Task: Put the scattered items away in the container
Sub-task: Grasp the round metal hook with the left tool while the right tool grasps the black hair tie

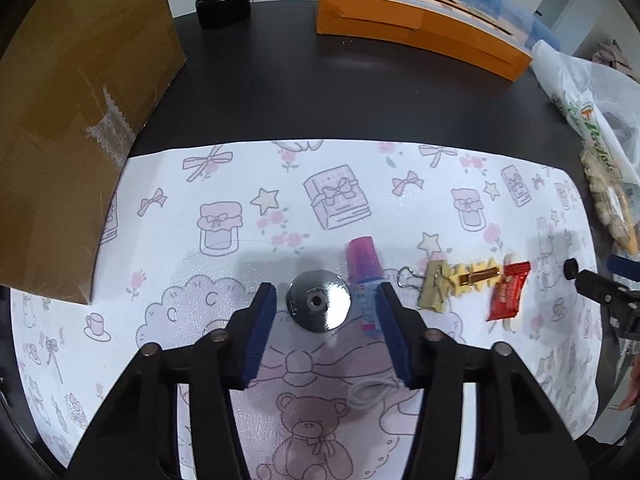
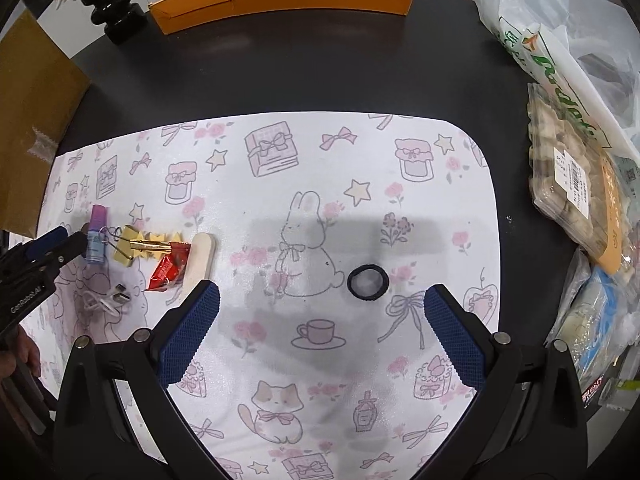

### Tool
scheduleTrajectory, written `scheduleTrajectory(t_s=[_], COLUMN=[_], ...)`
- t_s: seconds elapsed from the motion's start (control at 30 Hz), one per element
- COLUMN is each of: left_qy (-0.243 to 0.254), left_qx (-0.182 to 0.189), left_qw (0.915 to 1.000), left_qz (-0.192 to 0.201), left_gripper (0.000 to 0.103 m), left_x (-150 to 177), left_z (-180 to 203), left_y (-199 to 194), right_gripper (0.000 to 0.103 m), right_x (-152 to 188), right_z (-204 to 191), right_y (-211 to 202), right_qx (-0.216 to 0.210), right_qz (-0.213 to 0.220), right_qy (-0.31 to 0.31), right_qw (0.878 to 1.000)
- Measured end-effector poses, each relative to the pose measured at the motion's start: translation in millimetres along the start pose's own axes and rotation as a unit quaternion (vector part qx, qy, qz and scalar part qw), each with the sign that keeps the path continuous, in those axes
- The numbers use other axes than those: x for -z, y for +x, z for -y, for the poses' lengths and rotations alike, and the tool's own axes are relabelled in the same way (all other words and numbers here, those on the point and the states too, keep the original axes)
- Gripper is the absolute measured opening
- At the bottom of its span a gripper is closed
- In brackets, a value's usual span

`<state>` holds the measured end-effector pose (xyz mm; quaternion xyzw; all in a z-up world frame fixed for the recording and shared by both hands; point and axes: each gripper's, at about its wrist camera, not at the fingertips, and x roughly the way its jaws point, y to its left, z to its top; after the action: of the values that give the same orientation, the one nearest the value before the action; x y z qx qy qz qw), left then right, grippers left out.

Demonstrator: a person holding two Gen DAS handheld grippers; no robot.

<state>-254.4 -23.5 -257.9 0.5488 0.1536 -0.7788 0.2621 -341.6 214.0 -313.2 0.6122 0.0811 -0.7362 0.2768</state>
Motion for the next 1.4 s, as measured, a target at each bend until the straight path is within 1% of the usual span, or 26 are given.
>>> scheduleTrajectory(t_s=[0.07, 0.1, 0.13, 0.17, 0.23, 0.37, 0.4, 0.43, 0.53, 0.6, 0.67, 0.7, 0.73, 0.77, 0.87, 0.93, 0.97, 1.0, 1.03, 1.07, 1.1, 1.4], left_qy=[0.002, 0.004, 0.0, -0.004, -0.011, -0.003, -0.002, -0.001, 0.0, 0.002, 0.004, 0.004, 0.005, 0.006, 0.009, 0.01, 0.01, 0.009, 0.01, 0.011, 0.011, 0.014], left_qx=[-0.007, -0.012, -0.016, -0.017, -0.016, -0.02, -0.021, -0.022, -0.028, -0.032, -0.035, -0.035, -0.036, -0.035, -0.035, -0.036, -0.035, -0.033, -0.033, -0.034, -0.034, -0.033], left_qw=[1.0, 0.9999, 0.9999, 0.9998, 0.9997, 0.9997, 0.9996, 0.9996, 0.9994, 0.9994, 0.9993, 0.9993, 0.9993, 0.9993, 0.9993, 0.9993, 0.9993, 0.9993, 0.9993, 0.9993, 0.9993, 0.9993], left_qz=[0.003, 0.001, -0.004, -0.007, -0.012, -0.017, -0.019, -0.019, -0.018, -0.016, -0.013, -0.013, -0.012, -0.012, -0.01, -0.01, -0.011, -0.012, -0.012, -0.012, -0.012, -0.014], left_gripper=[0.05, 0.047, 0.042, 0.041, 0.04, 0.04, 0.038, 0.032, 0.029, 0.029, 0.028, 0.027, 0.027, 0.026, 0.026, 0.026, 0.026, 0.026, 0.026, 0.026, 0.024, 0.023], left_x=[1.0, 1.3, 1.2, 0.7, -0.4, -1.5, -1.7, -1.7, -1.5, -1.6, -2.1, -1.9, -1.7, -1.4, -1.1, -1.4, -1.2, -0.8, -0.7, -0.6, -0.4, 4.8], left_z=[0.1, 0.1, -1.4, -2.8, -5.2, -2.7, -2.2, -1.8, -0.8, 1.2, 2.6, 3.0, 3.4, 3.6, 4.5, 5.1, 5.6, 6.2, 6.7, 7.2, 7.3, 8.1], left_y=[-0.5, 1.1, 3.6, 5.6, 8.9, 14.7, 16.2, 17.0, 18.7, 19.4, 19.8, 19.8, 19.7, 19.6, 19.7, 19.8, 19.5, 19.0, 18.9, 18.8, 18.7, 16.8], right_gripper=[0.103, 0.103, 0.103, 0.103, 0.103, 0.103, 0.101, 0.096, 0.085, 0.081, 0.08, 0.079, 0.075, 0.074, 0.071, 0.065, 0.062, 0.056, 0.047, 0.04, 0.023, 0.021], right_x=[0.3, 0.5, 0.7, 0.8, 1.2, 0.9, 0.7, 0.4, 0.7, 0.0, -1.9, -3.0, -4.2, -4.9, -6.6, -6.5, -6.4, -6.4, -6.4, -6.8, -7.6, -8.9], right_z=[0.2, 0.2, 0.3, 0.4, 0.5, 4.2, 5.0, 5.8, 10.0, 13.3, 17.1, 17.5, 17.6, 18.4, 29.0, 34.1, 34.1, 33.6, 33.1, 32.5, 32.1, 33.8], right_y=[1.4, 2.1, 2.8, 3.4, 4.8, 6.8, 8.0, 9.3, 15.1, 19.7, 25.4, 28.6, 31.8, 35.2, 37.2, 37.6, 36.9, 36.2, 35.4, 34.5, 33.6, 32.2], right_qx=[0.003, 0.005, 0.007, 0.008, 0.011, 0.011, 0.012, 0.012, 0.017, 0.021, 0.026, 0.039, 0.054, 0.063, 0.035, 0.019, 0.017, 0.017, 0.017, 0.019, 0.02, 0.031], right_qz=[0.0, 0.0, 0.0, -0.001, -0.001, 0.0, -0.002, -0.004, -0.012, -0.016, -0.016, -0.015, -0.015, -0.017, -0.022, -0.029, -0.03, -0.031, -0.031, -0.032, -0.033, -0.043], right_qy=[0.0, 0.0, 0.0, 0.0, 0.0, 0.009, 0.011, 0.013, 0.023, 0.029, 0.031, 0.023, 0.012, 0.005, 0.032, 0.046, 0.047, 0.047, 0.046, 0.047, 0.049, 0.058], right_qw=[1.0, 1.0, 1.0, 1.0, 1.0, 1.0, 1.0, 1.0, 1.0, 0.999, 0.999, 0.999, 0.998, 0.998, 0.999, 0.998, 0.998, 0.998, 0.998, 0.998, 0.998, 0.997])
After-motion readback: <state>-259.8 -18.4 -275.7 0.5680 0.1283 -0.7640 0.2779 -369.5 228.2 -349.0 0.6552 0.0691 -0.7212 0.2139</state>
